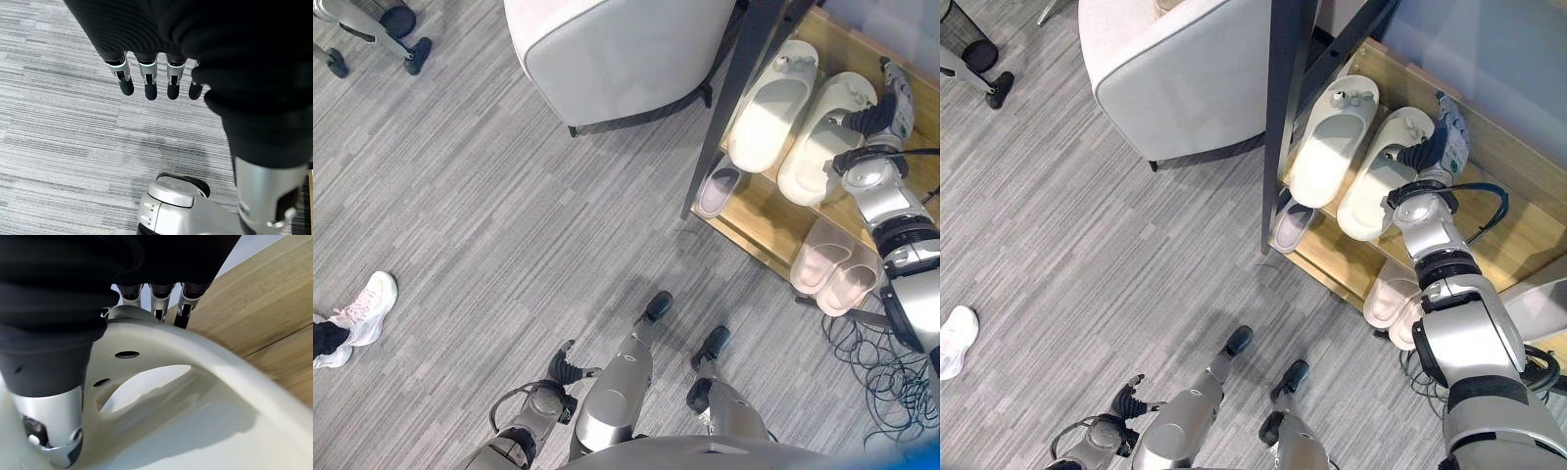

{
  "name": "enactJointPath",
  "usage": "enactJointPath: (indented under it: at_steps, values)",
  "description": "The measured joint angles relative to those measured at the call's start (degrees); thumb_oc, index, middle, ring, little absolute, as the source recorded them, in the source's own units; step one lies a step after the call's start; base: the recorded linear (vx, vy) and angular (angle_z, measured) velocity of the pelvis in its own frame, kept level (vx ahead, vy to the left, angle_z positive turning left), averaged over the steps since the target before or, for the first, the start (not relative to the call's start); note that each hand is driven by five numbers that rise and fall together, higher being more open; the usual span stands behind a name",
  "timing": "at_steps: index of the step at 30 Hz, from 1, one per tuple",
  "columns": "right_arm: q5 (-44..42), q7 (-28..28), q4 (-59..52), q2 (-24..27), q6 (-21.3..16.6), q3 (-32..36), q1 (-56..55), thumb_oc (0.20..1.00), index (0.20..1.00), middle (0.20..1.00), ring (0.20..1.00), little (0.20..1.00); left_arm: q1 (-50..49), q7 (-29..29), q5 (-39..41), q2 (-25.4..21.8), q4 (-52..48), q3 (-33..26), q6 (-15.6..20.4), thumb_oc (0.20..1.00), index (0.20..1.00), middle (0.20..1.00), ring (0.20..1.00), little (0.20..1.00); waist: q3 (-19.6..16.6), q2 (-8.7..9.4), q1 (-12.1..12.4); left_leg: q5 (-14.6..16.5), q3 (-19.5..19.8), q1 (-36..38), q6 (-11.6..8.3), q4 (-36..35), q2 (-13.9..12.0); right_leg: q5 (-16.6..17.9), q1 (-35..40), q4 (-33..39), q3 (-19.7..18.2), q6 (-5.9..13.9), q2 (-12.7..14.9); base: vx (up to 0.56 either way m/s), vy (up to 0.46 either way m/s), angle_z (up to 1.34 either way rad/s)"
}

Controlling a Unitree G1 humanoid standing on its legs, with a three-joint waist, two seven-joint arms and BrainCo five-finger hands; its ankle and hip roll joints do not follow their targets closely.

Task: Arrange the slippers neatly on the shoe rack.

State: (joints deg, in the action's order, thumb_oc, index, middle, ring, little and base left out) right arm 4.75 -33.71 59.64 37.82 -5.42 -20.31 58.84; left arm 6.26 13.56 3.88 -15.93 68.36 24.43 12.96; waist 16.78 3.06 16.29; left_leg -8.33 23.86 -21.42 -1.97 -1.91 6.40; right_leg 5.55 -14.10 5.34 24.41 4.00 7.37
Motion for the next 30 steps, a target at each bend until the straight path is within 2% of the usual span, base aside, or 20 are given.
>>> enactJointPath:
  at_steps: [2, 5, 10, 12, 19, 20, 21, 23, 24, 28, 30]
  values:
    - [-0.24, 0.35, -1.41, -0.03, -0.01, 1.47, -0.62, 1.000, 1.000, 1.000, 1.000, 1.000, -0.07, -0.69, 0.04, 0.16, 0.49, -0.29, -0.29, 1.000, 1.000, 1.000, 1.000, 1.000, 0.00, 0.01, -0.33, 0.00, -0.08, 0.12, 0.00, -0.01, 0.00, 0.01, 0.07, 0.00, -0.07, -0.01, 0.03, -0.03, 0.037, -0.02]
    - [-3.55, 1.75, -6.42, -0.95, -0.39, 2.36, -2.79, 1.000, 1.000, 1.000, 1.000, 1.000, -0.55, -3.66, 4.34, 1.03, -0.56, -1.47, -1.00, 1.000, 1.000, 1.000, 1.000, 1.000, -0.03, 0.04, -1.09, 0.00, -0.50, 0.88, 0.00, 0.01, 0.01, 0.07, 0.79, 0.00, -0.22, -0.01, 0.10, 0.01, 0.014, -0.05]
    - [-6.39, 3.23, -5.65, -1.40, -0.56, 5.61, -5.78, 1.000, 1.000, 1.000, 1.000, 1.000, -1.06, -5.26, 4.57, 0.58, -0.55, -2.32, -1.09, 1.000, 1.000, 1.000, 1.000, 1.000, -0.79, 0.72, -1.17, 0.01, -0.53, 1.33, -0.01, 0.01, -0.02, 0.18, 1.24, 0.00, -0.21, -0.08, 0.06, 0.00, 0.000, 0.00]
    - [-8.10, 4.34, -5.66, -1.48, -0.66, 6.16, -7.26, 1.000, 1.000, 1.000, 1.000, 1.000, -1.13, -6.90, 4.57, 0.24, 0.37, -2.32, -1.25, 1.000, 1.000, 1.000, 1.000, 1.000, -2.12, 1.07, -1.24, 0.15, -0.58, 1.33, -0.21, 0.01, -0.01, 0.29, 1.24, 0.00, -0.24, -0.06, 0.08, 0.00, 0.000, 0.00]
    - [-9.10, 4.60, -6.32, -1.54, -0.87, 6.43, -7.88, 1.000, 1.000, 1.000, 1.000, 1.000, -2.39, -7.46, 4.52, -0.15, 0.46, -2.54, -1.38, 1.000, 1.000, 1.000, 1.000, 1.000, -2.53, 1.45, -1.50, 0.10, -0.71, 1.37, -0.14, 0.03, 0.01, 0.41, 1.22, 0.00, -0.39, -0.06, 0.11, 0.00, 0.005, 0.00]
    - [-9.22, 4.57, -10.94, -2.86, -1.74, 8.65, -10.94, 1.000, 1.000, 1.000, 1.000, 1.000, -2.67, -7.68, 4.52, -0.09, 0.52, -3.19, -1.51, 1.000, 1.000, 1.000, 1.000, 1.000, -2.66, 1.56, -1.55, 0.02, -0.82, 1.40, -0.02, 0.00, 0.02, 0.41, 1.23, 0.00, -0.41, -0.06, 0.16, 0.00, 0.000, 0.00]
    - [-9.77, 4.47, -14.16, -3.94, -1.85, 9.60, -13.23, 1.000, 1.000, 1.000, 1.000, 1.000, -2.76, -8.30, 4.46, 0.46, 0.52, -4.00, -1.64, 1.000, 1.000, 1.000, 1.000, 1.000, -2.67, 1.54, -2.38, 0.25, -0.92, 1.45, -0.34, -0.03, 0.06, 0.40, 1.23, 0.00, -0.75, -0.04, 0.14, 0.04, 0.012, -0.03]
    - [-10.06, 4.08, -28.99, -6.52, -2.65, 15.99, -22.20, 1.000, 1.000, 1.000, 1.000, 1.000, -3.01, -8.48, 4.16, 0.19, 0.35, -5.30, -2.50, 1.000, 1.000, 1.000, 1.000, 1.000, -2.75, 1.64, -3.32, 0.26, -1.05, 1.68, -0.33, -0.19, 0.10, 0.37, 1.29, 0.00, -0.95, -0.01, 0.25, 0.00, 0.002, -0.03]
    - [-8.69, 2.83, -33.80, -5.59, -4.30, 19.45, -27.00, 1.000, 1.000, 1.000, 1.000, 1.000, -3.25, -8.68, 3.82, 0.56, 0.45, -6.78, -2.67, 1.000, 1.000, 1.000, 1.000, 1.000, -2.74, 1.68, -3.48, 0.09, -1.32, 2.08, -0.10, -0.39, 0.20, 0.37, 1.54, 0.00, -1.21, 0.01, 0.44, -0.01, 0.004, -0.11]
    - [-6.23, -0.39, -26.58, -2.13, -3.86, 22.27, -30.99, 1.000, 1.000, 1.000, 1.000, 1.000, -3.27, -8.65, 3.73, 0.64, 1.68, -7.60, -2.82, 1.000, 1.000, 1.000, 1.000, 1.000, -3.17, 1.96, -6.79, 0.25, -2.77, 3.18, -0.29, -1.03, 0.23, 0.50, 1.80, 0.01, -2.50, 0.26, 0.86, 0.00, -0.011, -0.16]
    - [-6.03, -0.40, -25.30, -2.56, -2.98, 23.29, -34.17, 1.000, 1.000, 1.000, 1.000, 1.000, -3.16, -8.68, 3.44, 0.78, 1.62, -7.65, -2.91, 1.000, 1.000, 1.000, 1.000, 1.000, -3.65, 1.12, -8.03, 0.27, -3.42, 3.46, -0.26, -1.29, 0.10, 0.59, 1.67, 0.03, -3.39, 0.39, 0.88, 0.02, -0.024, -0.18]
